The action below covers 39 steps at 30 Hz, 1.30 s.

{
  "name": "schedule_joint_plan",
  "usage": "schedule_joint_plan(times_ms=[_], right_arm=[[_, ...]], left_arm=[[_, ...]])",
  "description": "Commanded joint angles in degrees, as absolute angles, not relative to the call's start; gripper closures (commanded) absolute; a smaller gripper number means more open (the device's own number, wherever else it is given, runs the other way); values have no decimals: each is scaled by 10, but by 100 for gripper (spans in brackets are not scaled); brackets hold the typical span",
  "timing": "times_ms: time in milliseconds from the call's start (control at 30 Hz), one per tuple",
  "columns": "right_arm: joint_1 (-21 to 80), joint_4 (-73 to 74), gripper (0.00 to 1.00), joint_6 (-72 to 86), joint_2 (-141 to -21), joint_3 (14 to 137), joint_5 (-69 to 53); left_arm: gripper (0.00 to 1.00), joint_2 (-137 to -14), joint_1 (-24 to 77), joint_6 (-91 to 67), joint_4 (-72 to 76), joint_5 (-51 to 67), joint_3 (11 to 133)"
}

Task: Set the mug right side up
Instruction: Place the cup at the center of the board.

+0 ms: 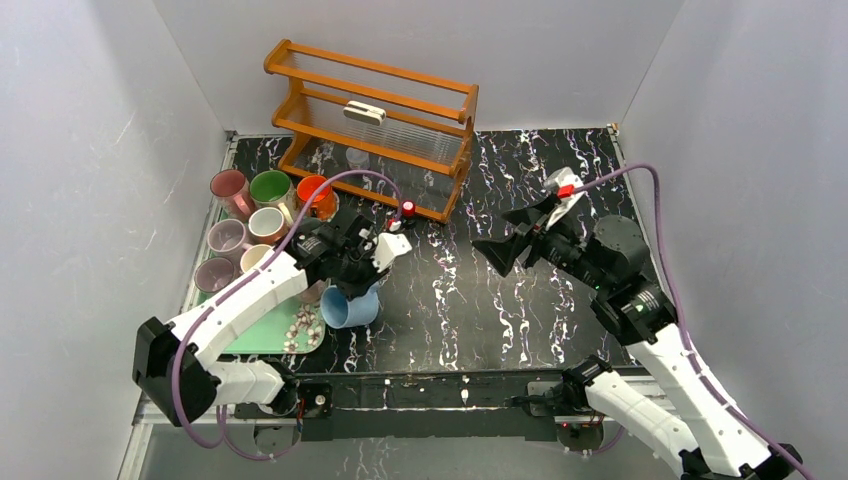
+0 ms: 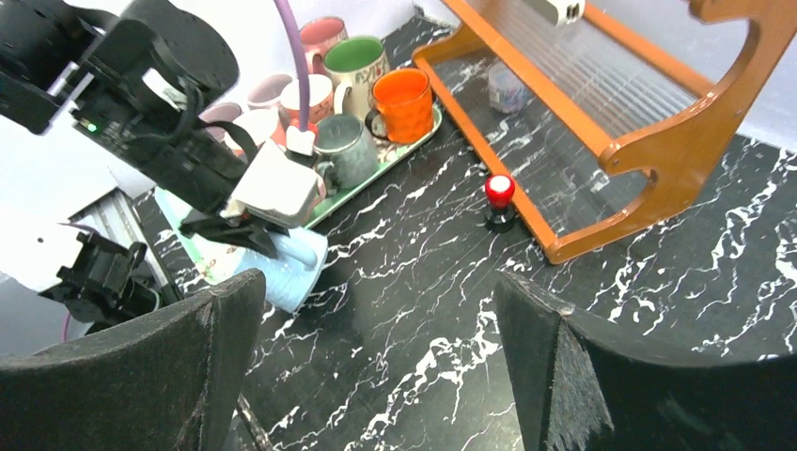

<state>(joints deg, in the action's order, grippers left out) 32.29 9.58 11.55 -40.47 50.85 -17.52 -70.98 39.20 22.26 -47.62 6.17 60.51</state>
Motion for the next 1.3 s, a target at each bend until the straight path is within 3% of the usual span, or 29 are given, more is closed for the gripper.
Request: schedule_joint_plan(times_ms=[0, 133, 233, 800, 1100, 1267], right_arm=[[324, 97, 1, 111, -381, 537, -150], [324, 95, 1, 117, -359, 519, -141], [324, 100, 1, 116, -354, 516, -129], [324, 117, 1, 117, -343, 529, -122], [324, 109, 1, 120, -343, 512, -130], [324, 106, 1, 119, -343, 509, -130]], left_arm=[[89, -734, 397, 218, -432, 82, 602], [85, -770, 399, 224, -415, 81, 602], [75, -794, 400, 225, -398, 88, 604], [59, -864, 401, 232, -355, 97, 597], [59, -897, 401, 243, -347, 90, 592], [67, -916, 401, 250, -345, 92, 592]])
